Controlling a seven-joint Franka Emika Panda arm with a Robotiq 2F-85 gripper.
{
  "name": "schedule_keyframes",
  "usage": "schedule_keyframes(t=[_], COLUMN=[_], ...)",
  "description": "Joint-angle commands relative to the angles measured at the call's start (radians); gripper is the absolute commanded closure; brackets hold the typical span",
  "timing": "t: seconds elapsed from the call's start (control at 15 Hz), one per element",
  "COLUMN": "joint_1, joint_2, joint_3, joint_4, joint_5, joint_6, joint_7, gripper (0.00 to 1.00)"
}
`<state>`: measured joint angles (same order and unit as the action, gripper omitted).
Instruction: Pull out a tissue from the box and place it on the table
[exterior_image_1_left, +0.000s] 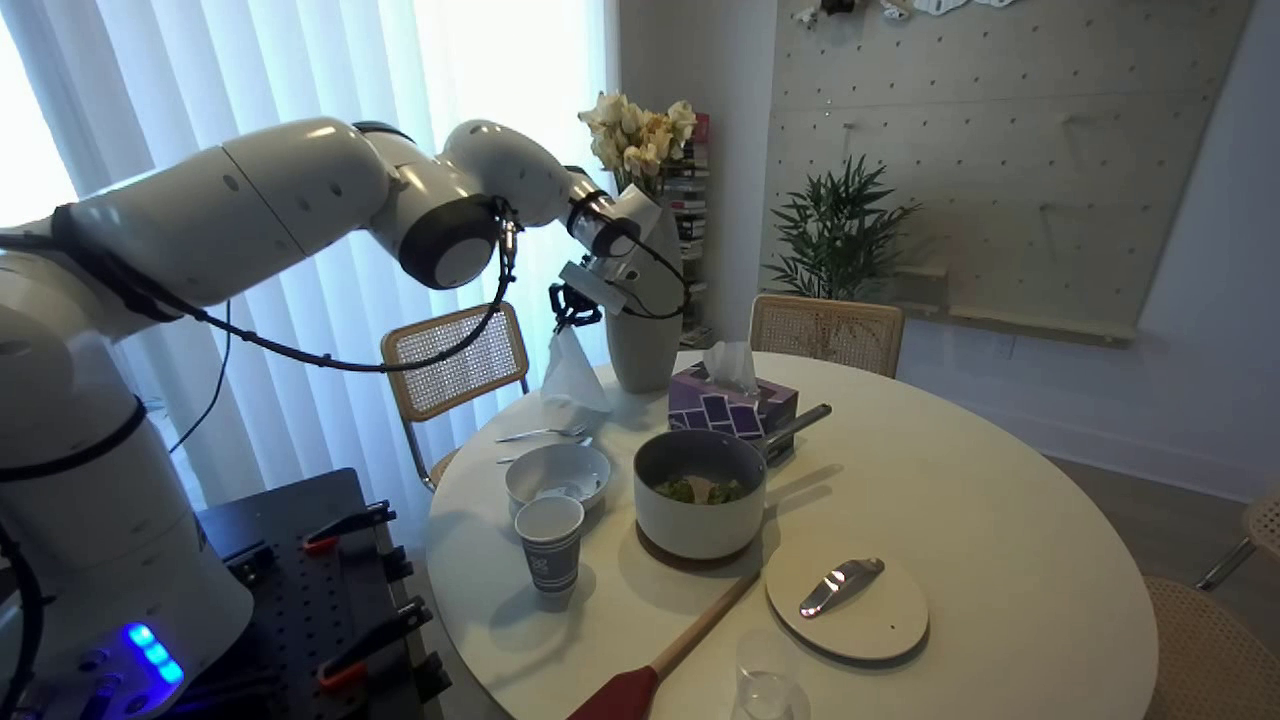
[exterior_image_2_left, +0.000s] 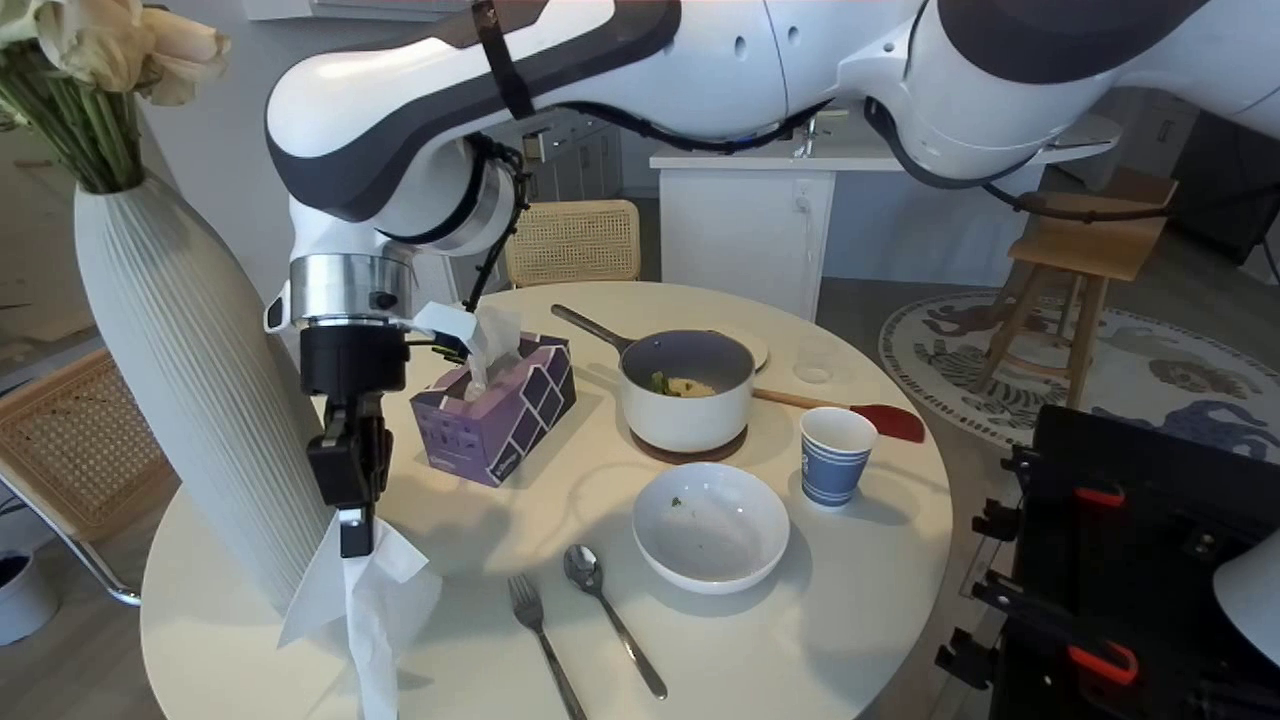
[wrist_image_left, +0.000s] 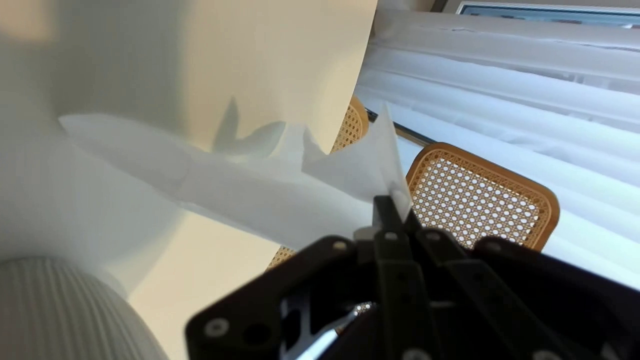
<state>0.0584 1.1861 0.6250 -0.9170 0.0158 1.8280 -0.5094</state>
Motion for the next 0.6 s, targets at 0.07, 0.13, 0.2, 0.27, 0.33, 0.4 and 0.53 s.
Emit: schedule_keyframes(t=[0.07, 0.13, 0.2, 0.27, 0.33, 0.4, 0.53], joint_1=[-0.044, -0.051, -0.056, -0.062, -0.067, -0.071, -0.077], joint_2=[-0.063, -0.065, -0.068, -0.071, -0.074, -0.077, -0.083], joint_3=[0.032, 0.039, 0.044, 0.050, 0.054, 0.056, 0.055], joint_4=[-0.119, -0.129, -0.140, -0.149, -0.160, -0.170, -0.187], joint_5=[0.009, 0.010, 0.011, 0.011, 0.009, 0.006, 0.001], joint_6=[-0.013, -0.022, -0.030, -0.039, -0.040, -0.037, -0.034], joint_7=[-0.029, -0.029, -0.028, -0.028, -0.032, -0.029, -0.023], gripper=[1.00, 1.00, 1.00, 1.00, 1.00, 1.00, 0.74])
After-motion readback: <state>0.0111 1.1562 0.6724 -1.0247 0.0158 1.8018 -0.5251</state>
